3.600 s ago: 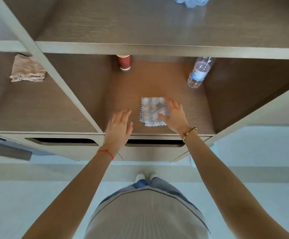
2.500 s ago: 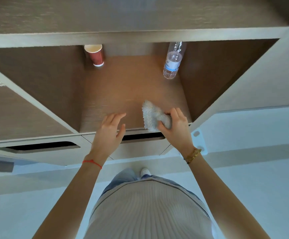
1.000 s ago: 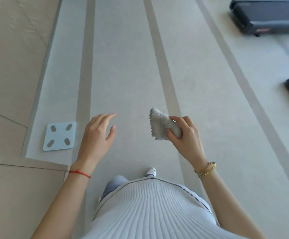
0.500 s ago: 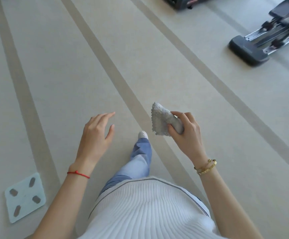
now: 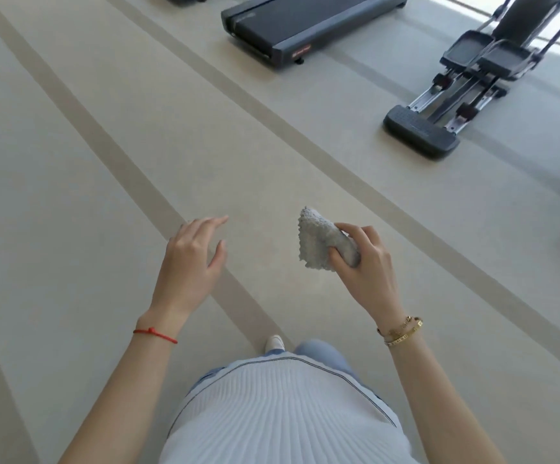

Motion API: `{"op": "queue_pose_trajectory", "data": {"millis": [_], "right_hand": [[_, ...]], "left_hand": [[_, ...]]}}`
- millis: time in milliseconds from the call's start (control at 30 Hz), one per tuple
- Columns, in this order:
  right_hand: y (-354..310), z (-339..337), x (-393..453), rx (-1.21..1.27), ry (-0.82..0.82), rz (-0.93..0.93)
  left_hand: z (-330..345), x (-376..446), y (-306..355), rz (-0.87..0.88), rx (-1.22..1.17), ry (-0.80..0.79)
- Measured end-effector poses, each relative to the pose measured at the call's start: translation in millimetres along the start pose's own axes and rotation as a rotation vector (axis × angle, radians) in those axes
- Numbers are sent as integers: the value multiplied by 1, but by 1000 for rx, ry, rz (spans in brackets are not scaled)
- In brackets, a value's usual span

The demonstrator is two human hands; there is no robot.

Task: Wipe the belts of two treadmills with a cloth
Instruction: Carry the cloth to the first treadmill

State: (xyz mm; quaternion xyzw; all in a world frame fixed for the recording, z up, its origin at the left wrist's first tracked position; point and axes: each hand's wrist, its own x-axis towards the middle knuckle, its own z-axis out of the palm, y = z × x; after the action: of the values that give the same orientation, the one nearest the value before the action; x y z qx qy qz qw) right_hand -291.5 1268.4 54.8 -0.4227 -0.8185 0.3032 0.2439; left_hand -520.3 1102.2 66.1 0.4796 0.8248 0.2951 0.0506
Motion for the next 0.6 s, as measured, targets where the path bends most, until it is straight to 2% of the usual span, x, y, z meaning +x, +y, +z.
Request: {"op": "queue_pose_trajectory", "data": {"millis": [367, 600], "right_hand": [[38, 27, 206, -11, 4, 9], [81, 24, 385, -17, 3, -16]], "left_hand": [[56, 209, -11, 6, -13, -62], [100, 379, -2, -26, -13, -32]]}}
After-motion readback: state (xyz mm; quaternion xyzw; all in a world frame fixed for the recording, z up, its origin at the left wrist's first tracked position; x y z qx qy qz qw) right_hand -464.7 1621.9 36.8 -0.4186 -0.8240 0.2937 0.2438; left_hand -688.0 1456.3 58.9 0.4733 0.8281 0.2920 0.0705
